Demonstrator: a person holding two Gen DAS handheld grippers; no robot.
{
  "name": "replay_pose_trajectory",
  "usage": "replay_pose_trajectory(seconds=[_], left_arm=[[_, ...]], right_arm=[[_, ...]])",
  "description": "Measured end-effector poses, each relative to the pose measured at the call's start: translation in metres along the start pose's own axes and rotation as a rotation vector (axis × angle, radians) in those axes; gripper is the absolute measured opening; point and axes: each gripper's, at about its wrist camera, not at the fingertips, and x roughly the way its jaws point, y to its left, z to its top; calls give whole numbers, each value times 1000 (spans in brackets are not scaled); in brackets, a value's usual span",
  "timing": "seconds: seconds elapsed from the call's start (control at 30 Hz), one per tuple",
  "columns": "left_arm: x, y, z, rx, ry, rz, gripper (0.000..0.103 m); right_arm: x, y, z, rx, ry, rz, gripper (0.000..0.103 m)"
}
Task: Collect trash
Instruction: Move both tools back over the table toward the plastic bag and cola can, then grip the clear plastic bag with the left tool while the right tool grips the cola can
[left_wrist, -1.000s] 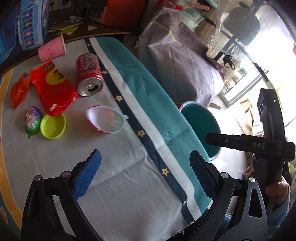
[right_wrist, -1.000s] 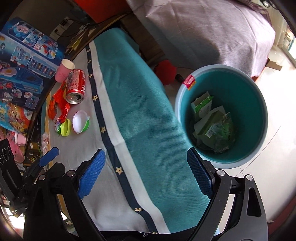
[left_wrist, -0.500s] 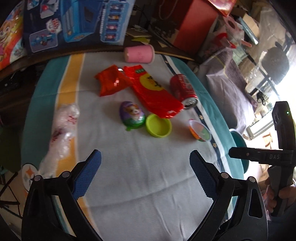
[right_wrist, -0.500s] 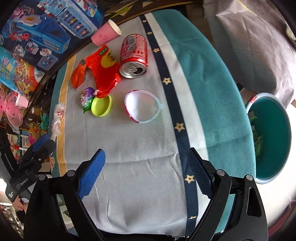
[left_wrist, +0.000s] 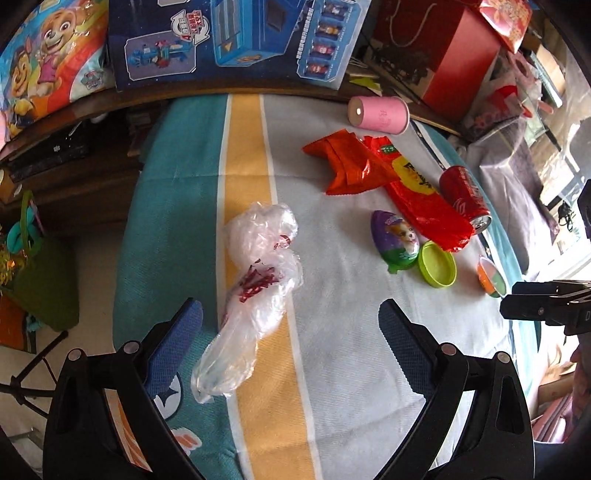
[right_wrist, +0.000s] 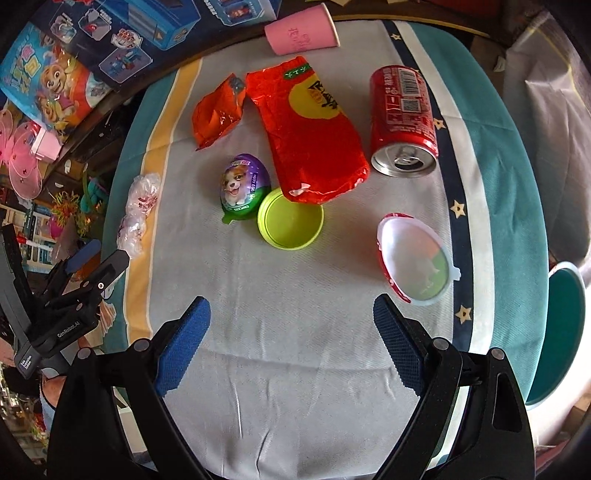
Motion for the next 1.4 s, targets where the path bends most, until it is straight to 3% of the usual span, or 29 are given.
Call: replay_pose_trajectory(seconds=[0.3,0.43,0.6,0.7,0.73,1.17,1.4], left_arm=[[19,18,8,25,6,21,96],[27,24,10,22,18,13,88],[37,16,7,62,27,21,85],[44,11,4,83,35,48,35],[43,10,5,85,26,50,32],[27,-50,56,74,-61,-153,31],[43,-85,74,108,-44,-188,32]], right_arm=[[2,2,23,29,-9,-3,86],[3,0,30,43,-17,-5,86],[7,-4,31,59,-8,-6,86],[8,-9,31,71,-5,-12,86],[8,-11,31,76,-6,-15,86],[-3,-58,73,146,-83,-75,86],[21,-84,104,159,-50,-81,86]])
